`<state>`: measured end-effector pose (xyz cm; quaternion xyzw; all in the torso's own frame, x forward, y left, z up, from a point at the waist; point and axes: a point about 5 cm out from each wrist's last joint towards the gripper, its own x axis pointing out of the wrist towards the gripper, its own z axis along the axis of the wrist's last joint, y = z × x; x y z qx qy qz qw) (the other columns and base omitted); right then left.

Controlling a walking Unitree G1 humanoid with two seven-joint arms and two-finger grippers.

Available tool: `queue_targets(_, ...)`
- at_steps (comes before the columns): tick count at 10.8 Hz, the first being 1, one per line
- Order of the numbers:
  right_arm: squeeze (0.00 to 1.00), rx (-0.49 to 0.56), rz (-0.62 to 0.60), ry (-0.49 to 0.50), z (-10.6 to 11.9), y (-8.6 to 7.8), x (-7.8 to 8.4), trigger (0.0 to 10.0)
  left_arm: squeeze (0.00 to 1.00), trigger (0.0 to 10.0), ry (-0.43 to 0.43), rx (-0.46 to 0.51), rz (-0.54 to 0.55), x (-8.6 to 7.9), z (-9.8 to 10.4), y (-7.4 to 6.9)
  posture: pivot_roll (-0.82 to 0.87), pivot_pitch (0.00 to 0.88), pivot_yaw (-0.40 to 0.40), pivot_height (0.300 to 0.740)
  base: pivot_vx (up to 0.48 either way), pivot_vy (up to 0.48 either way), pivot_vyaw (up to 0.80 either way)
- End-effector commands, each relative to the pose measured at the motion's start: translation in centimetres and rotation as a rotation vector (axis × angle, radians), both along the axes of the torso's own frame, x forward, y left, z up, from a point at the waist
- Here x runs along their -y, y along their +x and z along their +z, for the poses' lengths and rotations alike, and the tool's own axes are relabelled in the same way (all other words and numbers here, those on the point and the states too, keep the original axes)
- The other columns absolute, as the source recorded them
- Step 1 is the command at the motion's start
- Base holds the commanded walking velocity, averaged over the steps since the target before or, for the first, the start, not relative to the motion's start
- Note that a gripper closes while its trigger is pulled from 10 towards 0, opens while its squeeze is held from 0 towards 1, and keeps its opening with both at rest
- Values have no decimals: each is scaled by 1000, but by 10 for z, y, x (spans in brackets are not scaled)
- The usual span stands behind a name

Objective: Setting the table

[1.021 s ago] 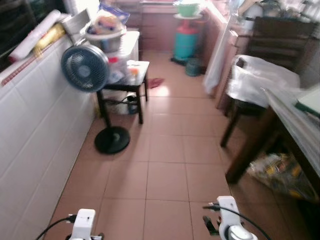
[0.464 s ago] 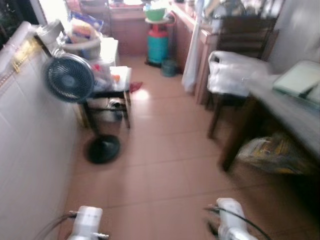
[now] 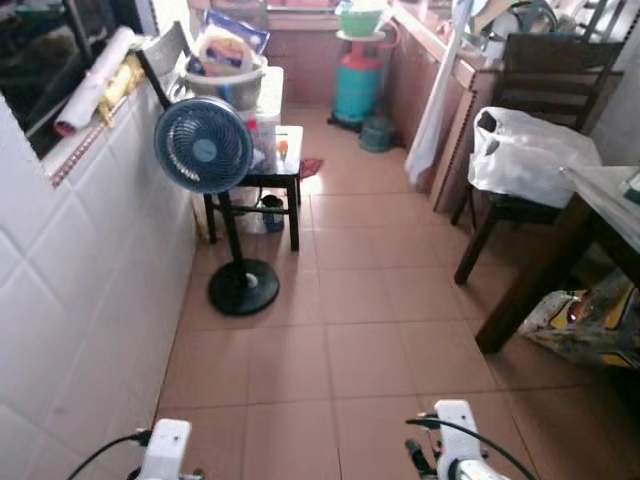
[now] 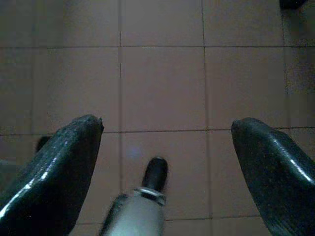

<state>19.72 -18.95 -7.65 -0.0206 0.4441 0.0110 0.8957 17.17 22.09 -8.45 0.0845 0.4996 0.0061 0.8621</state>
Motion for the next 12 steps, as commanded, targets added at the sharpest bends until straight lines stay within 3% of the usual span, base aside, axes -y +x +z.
queue_targets(1,0,6,31,-22,2,2,3,10000,0,10000,-4,6,-10,3,1,3,99,23,-27,740,0,0,800)
queue_targets(3,0,16,33,-22,4,6,2,10000,0,10000,-43,5,30,6,0,2,97,22,-27,740,0,0,800)
queue_targets(12,0,34,59,-31,6,10,1,10000,0,10000,-48,16,-5,7,1,5,88,21,-22,740,0,0,0)
